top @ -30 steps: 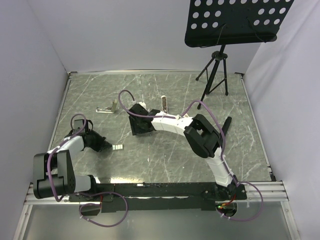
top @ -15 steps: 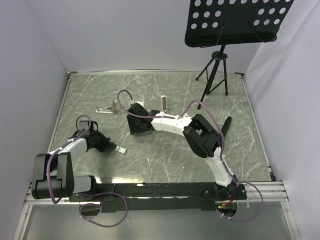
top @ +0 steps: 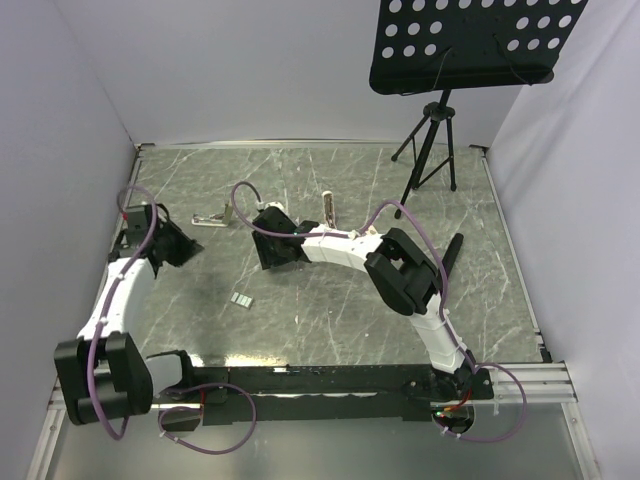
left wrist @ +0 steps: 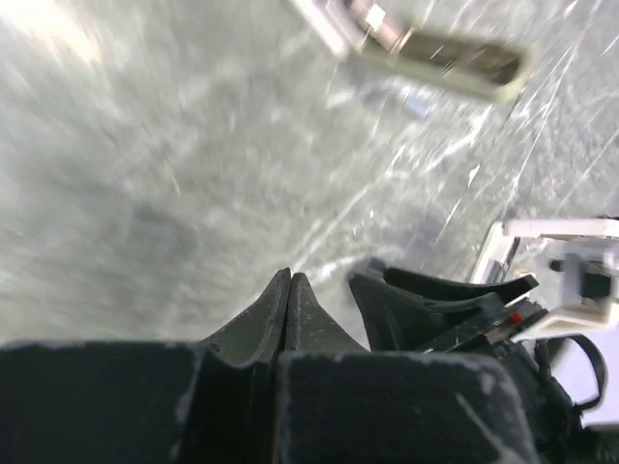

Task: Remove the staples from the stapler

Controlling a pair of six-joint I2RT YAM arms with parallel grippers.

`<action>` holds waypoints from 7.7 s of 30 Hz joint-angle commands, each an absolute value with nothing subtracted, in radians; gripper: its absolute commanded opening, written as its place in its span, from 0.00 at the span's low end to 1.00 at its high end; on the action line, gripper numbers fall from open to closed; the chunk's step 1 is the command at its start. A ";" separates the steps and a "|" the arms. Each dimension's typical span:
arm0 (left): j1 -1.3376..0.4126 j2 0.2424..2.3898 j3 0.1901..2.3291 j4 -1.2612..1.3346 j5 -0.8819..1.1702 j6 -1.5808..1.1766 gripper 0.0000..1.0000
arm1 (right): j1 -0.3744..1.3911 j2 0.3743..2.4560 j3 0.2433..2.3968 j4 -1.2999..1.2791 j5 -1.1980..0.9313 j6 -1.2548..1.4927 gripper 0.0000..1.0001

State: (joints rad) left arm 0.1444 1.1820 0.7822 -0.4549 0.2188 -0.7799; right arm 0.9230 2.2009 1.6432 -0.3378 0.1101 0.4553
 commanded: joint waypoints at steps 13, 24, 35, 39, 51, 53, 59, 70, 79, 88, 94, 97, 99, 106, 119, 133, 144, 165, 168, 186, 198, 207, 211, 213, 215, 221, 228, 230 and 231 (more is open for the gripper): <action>0.173 1.146 0.804 -0.465 0.147 -0.595 0.22 | 0.943 2.235 1.644 -0.324 0.183 0.388 0.47; 0.178 1.163 0.767 -0.454 0.196 -0.615 0.50 | 0.954 2.195 1.611 -0.293 0.186 0.345 0.37; 0.215 1.232 0.770 -0.476 0.161 -0.666 0.52 | 0.988 2.086 1.552 -0.238 0.124 0.295 0.34; 0.307 1.313 0.721 -0.437 0.351 -0.695 0.54 | 1.017 2.030 1.488 -0.181 0.089 0.259 0.34; 0.437 1.440 0.713 -0.397 0.499 -0.666 0.45 | 1.109 2.006 1.469 -0.121 0.052 0.175 0.34; 0.437 1.431 0.715 -0.399 0.489 -0.666 0.45 | 1.112 2.031 1.515 -0.191 0.144 0.216 0.37; 0.437 1.417 0.709 -0.391 0.488 -0.670 0.45 | 1.103 2.059 1.595 -0.380 0.354 0.447 0.48; 0.437 1.404 0.704 -0.387 0.476 -0.673 0.45 | 1.106 2.146 1.730 -0.531 0.393 0.655 0.52; 0.436 1.393 0.704 -0.385 0.466 -0.675 0.45 | 1.120 2.187 1.729 -0.535 0.390 0.712 0.59; 0.431 1.378 0.704 -0.387 0.457 -0.676 0.45 | 1.131 2.240 1.770 -0.563 0.400 0.722 0.55; 0.426 1.368 0.704 -0.388 0.448 -0.678 0.45 | 1.137 2.272 1.801 -0.571 0.402 0.723 0.51; 0.425 1.373 0.706 -0.388 0.448 -0.677 0.45 | 1.138 2.290 1.819 -0.574 0.394 0.713 0.49; 0.425 1.371 0.706 -0.390 0.449 -0.676 0.45 | 1.138 2.301 1.830 -0.574 0.387 0.704 0.47; 0.425 1.365 0.706 -0.388 0.446 -0.678 0.44 | 1.146 2.324 1.859 -0.590 0.396 0.681 0.46; 0.419 1.368 0.706 -0.390 0.443 -0.676 0.44 | 1.144 2.355 1.884 -0.563 0.405 0.634 0.52; 0.419 1.374 0.707 -0.390 0.437 -0.676 0.44 | 1.134 2.372 1.882 -0.494 0.425 0.552 0.56; 0.419 1.379 0.709 -0.390 0.437 -0.676 0.44 | 1.118 2.335 1.876 -0.491 0.448 0.540 0.62; 0.419 1.384 0.709 -0.390 0.437 -0.675 0.43 | 1.115 2.358 1.902 -0.537 0.431 0.568 0.57; 0.419 1.381 0.709 -0.391 0.434 -0.676 0.44 | 1.114 2.353 1.891 -0.522 0.422 0.560 0.54; 0.417 1.378 0.709 -0.391 0.434 -0.676 0.43 | 1.115 2.296 1.798 -0.402 0.380 0.486 0.42; 0.414 1.371 0.709 -0.393 0.428 -0.676 0.43 | 1.115 2.253 1.764 -0.388 0.358 0.442 0.38; 0.414 1.368 0.713 -0.399 0.411 -0.678 0.44 | 1.115 2.195 1.721 -0.356 0.304 0.385 0.35; 0.414 1.371 0.716 -0.402 0.410 -0.678 0.43 | 1.115 2.177 1.713 -0.353 0.288 0.368 0.35; 0.413 1.374 0.716 -0.403 0.408 -0.676 0.43 | 1.115 2.166 1.710 -0.356 0.275 0.368 0.34; 0.413 1.374 0.718 -0.403 0.408 -0.676 0.43 | 1.117 2.160 1.707 -0.354 0.270 0.362 0.34; 0.414 1.371 0.716 -0.405 0.407 -0.676 0.43 | 1.121 2.123 1.689 -0.348 0.261 0.350 0.34; 0.416 1.370 0.716 -0.403 0.407 -0.676 0.43 | 1.132 2.102 1.674 -0.345 0.250 0.342 0.34; 0.414 1.370 0.716 -0.403 0.407 -0.676 0.43 | 1.140 2.099 1.675 -0.345 0.238 0.344 0.34; 0.414 1.370 0.716 -0.405 0.407 -0.676 0.43 | 1.140 2.098 1.677 -0.345 0.235 0.347 0.34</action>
